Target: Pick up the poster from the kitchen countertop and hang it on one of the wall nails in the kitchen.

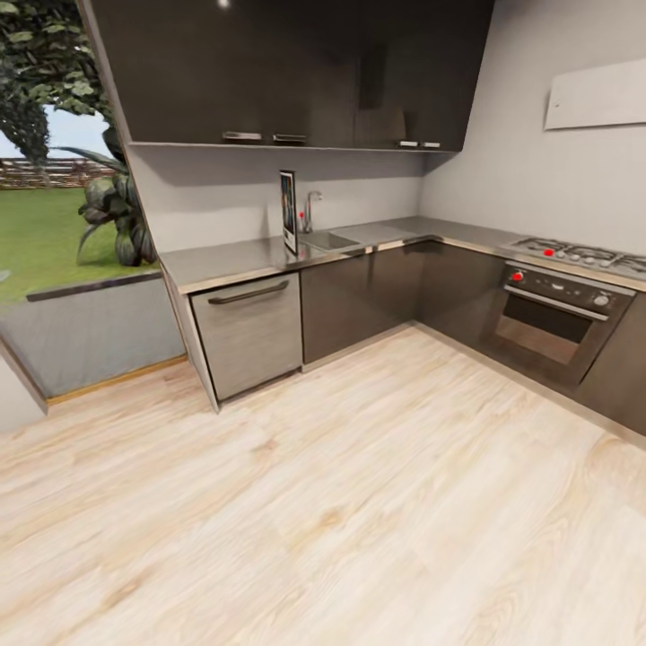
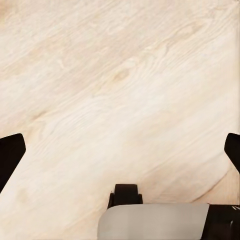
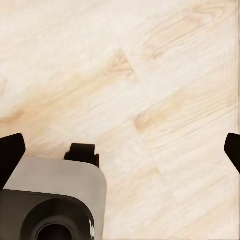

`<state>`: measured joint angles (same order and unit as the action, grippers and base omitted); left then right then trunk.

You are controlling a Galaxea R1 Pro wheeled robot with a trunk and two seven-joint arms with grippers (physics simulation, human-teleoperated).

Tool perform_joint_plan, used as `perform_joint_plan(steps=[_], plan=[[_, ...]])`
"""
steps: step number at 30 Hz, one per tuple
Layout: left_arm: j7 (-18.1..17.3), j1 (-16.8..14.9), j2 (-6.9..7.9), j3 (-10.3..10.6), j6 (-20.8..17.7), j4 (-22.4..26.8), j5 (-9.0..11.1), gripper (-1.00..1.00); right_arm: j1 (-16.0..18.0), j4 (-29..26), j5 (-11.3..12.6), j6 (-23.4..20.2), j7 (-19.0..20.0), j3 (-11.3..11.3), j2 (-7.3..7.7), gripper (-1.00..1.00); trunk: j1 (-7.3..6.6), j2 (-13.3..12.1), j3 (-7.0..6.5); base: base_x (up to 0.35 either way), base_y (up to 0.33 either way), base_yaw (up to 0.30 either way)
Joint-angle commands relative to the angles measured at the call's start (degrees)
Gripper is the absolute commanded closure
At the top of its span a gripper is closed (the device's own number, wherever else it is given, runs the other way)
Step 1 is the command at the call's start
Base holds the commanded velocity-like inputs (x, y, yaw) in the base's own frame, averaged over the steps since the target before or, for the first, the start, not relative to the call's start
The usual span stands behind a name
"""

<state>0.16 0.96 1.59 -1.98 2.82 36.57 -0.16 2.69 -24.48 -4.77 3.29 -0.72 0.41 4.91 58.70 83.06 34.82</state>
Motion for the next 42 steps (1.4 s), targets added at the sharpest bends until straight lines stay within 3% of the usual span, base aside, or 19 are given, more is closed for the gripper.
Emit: perform_joint_plan(steps=[1,42], plan=[[0.0,0.0,-0.01,-0.1,0.1,0.1,0.0,-1.0,0.0,0.0,-0.5,0.1,-0.1,0.0,0.01,-1.0,0.03,0.0,0.04,0.307,-0.142,0.0],[0.0,0.0,-0.01,-0.1,0.1,0.1,0.0,-1.0,0.0,0.0,-0.5,0.1,-0.1,0.0,-0.07,-1.0,0.03,0.0,0.04,0.302,-0.147,0.005]])
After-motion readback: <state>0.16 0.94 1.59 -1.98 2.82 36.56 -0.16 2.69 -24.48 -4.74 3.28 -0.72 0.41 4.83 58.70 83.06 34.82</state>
